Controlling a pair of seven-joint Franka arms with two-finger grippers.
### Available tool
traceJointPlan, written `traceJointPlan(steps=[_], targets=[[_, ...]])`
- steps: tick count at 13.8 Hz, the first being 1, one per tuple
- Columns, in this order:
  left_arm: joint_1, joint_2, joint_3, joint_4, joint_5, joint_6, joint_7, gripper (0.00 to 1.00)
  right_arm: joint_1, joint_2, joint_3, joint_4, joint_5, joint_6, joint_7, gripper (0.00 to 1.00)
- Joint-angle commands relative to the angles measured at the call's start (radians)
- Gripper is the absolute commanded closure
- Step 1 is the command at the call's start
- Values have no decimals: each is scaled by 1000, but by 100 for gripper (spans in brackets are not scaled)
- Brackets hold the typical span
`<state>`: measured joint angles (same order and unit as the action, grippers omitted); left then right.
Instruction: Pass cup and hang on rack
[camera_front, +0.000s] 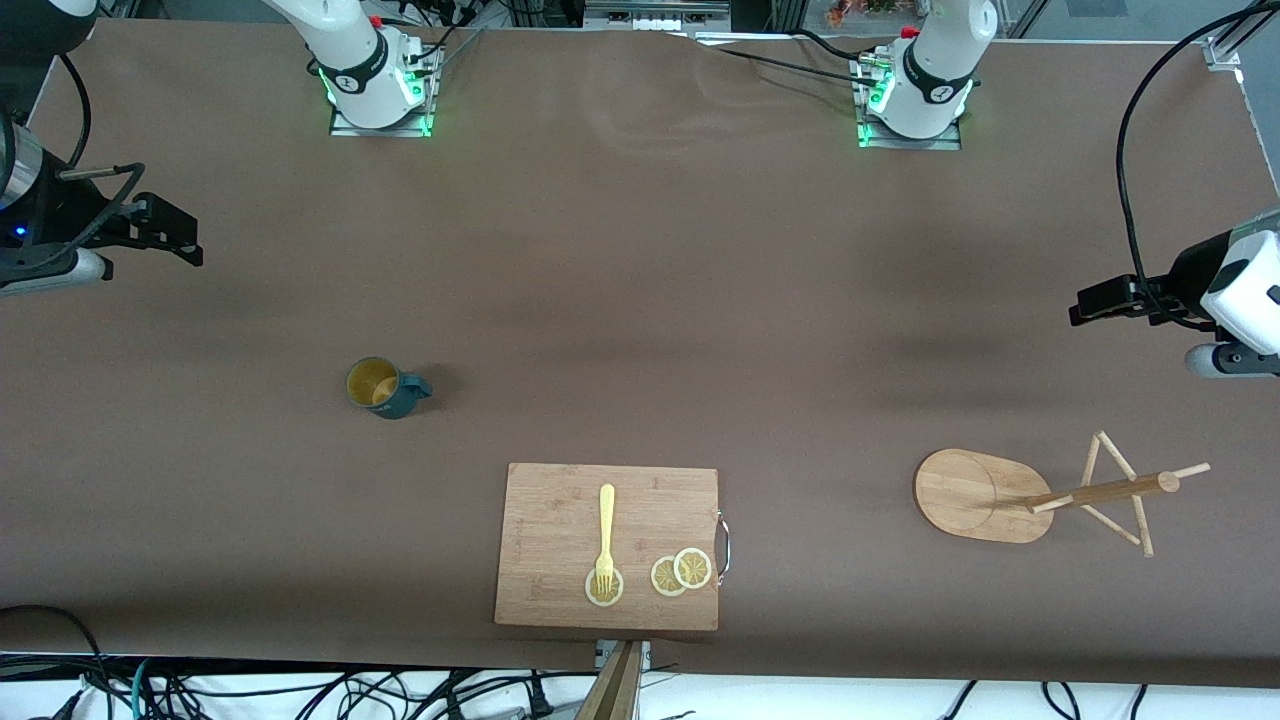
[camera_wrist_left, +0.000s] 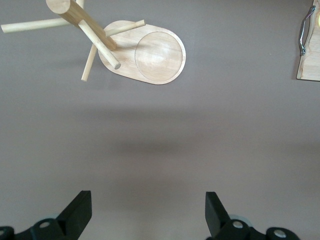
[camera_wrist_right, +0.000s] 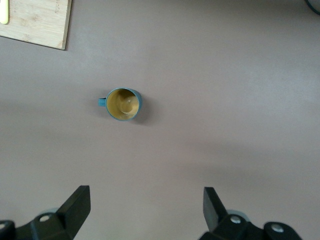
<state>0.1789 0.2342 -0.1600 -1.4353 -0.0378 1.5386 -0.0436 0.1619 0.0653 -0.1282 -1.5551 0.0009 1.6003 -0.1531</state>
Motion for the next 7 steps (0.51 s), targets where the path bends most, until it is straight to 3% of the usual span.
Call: traceJointPlan(steps=[1, 7], targets=[[-1, 16, -1, 33, 7, -23, 24, 0, -2, -1, 2, 6, -13, -2, 14, 0], [-1, 16, -3, 33, 7, -25, 22, 0, 4, -1, 4, 6, -15, 1, 14, 0]])
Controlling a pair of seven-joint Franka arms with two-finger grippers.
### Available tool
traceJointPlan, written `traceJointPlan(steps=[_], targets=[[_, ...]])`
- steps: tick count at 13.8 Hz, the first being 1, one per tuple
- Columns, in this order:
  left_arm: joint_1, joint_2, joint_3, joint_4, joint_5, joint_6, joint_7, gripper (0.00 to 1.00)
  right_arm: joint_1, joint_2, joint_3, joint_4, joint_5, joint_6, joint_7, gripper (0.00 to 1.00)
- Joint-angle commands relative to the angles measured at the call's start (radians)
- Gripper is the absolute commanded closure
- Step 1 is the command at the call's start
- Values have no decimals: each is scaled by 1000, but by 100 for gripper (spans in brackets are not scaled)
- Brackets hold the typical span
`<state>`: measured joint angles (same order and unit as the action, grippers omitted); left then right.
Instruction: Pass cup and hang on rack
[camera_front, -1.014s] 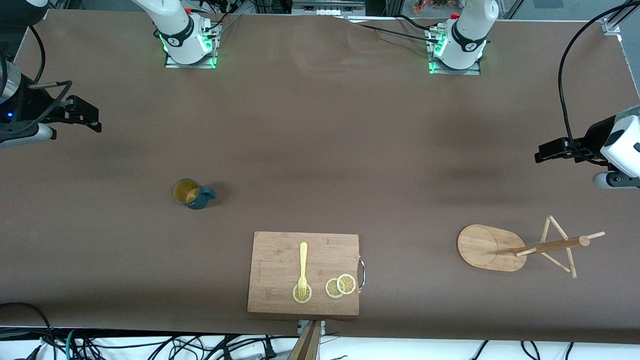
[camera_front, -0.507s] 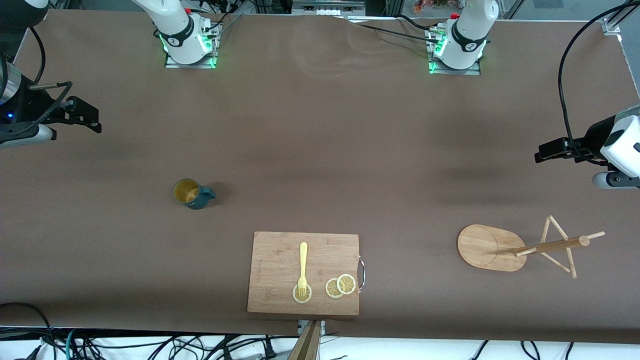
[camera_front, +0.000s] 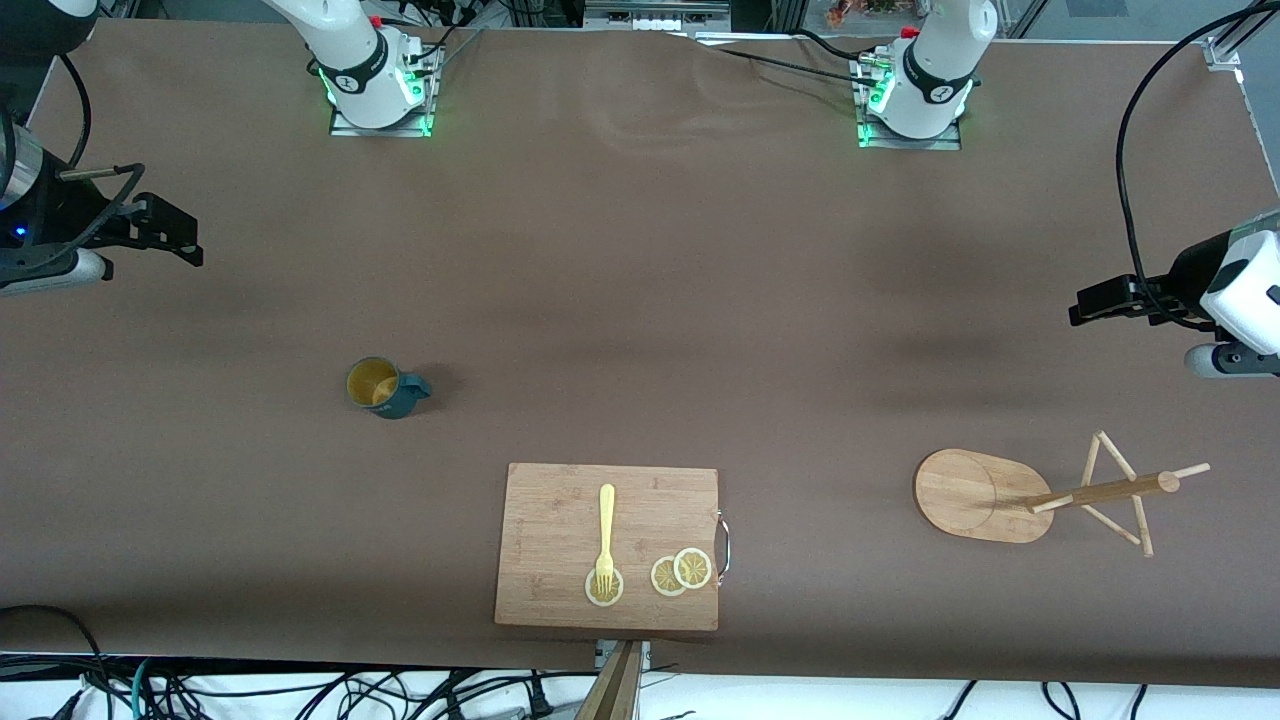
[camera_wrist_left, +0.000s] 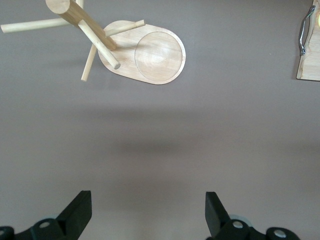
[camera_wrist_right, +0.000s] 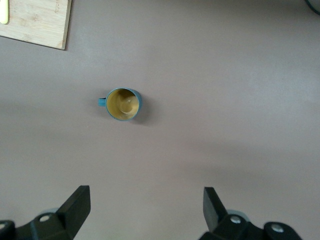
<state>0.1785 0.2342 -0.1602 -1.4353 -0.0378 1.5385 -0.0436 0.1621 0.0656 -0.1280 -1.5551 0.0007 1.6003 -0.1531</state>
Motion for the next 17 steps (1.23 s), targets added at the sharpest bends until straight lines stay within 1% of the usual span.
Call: traceJointPlan(steps=[1, 2, 4, 6, 7, 10, 12, 13, 14, 15, 16, 17], targets=[[-1, 16, -2, 33, 7, -23, 22, 0, 4, 0, 4, 6, -15, 3, 14, 0], [1, 16, -2, 33, 7, -23, 24, 0, 5, 6, 4, 6, -10, 3, 14, 0], [1, 14, -1, 33, 7, -23, 24, 0, 11, 57, 7, 6, -13, -9, 3, 0], [2, 14, -2, 33, 7, -24, 24, 0, 16, 75, 8, 0, -11, -17, -6, 0], [1, 16, -2, 33, 7, -25, 24, 0, 14, 103, 10, -3, -7, -17, -5, 0], [-4, 16, -2, 35, 7, -23, 24, 0, 13, 251, 10, 1, 5, -16, -2, 0], [-5, 16, -2, 33, 7, -23, 22, 0, 11, 324, 10, 9, 12, 7, 0, 0], [-5, 16, -2, 33, 7, -23, 22, 0, 13, 345, 10, 10, 33, 41, -5, 0], [-4, 16, -2, 33, 7, -23, 24, 0, 22, 358, 13, -3, 50, 114, -3, 0], [-1, 16, -2, 33, 7, -23, 24, 0, 49, 367, 13, -55, 51, 209, 9, 0], [-1, 16, -2, 33, 7, -23, 24, 0, 50, 362, 13, -127, 53, 316, 10, 0], [-1, 16, -2, 33, 7, -23, 24, 0, 51, 362, 13, -184, 53, 393, 10, 0]])
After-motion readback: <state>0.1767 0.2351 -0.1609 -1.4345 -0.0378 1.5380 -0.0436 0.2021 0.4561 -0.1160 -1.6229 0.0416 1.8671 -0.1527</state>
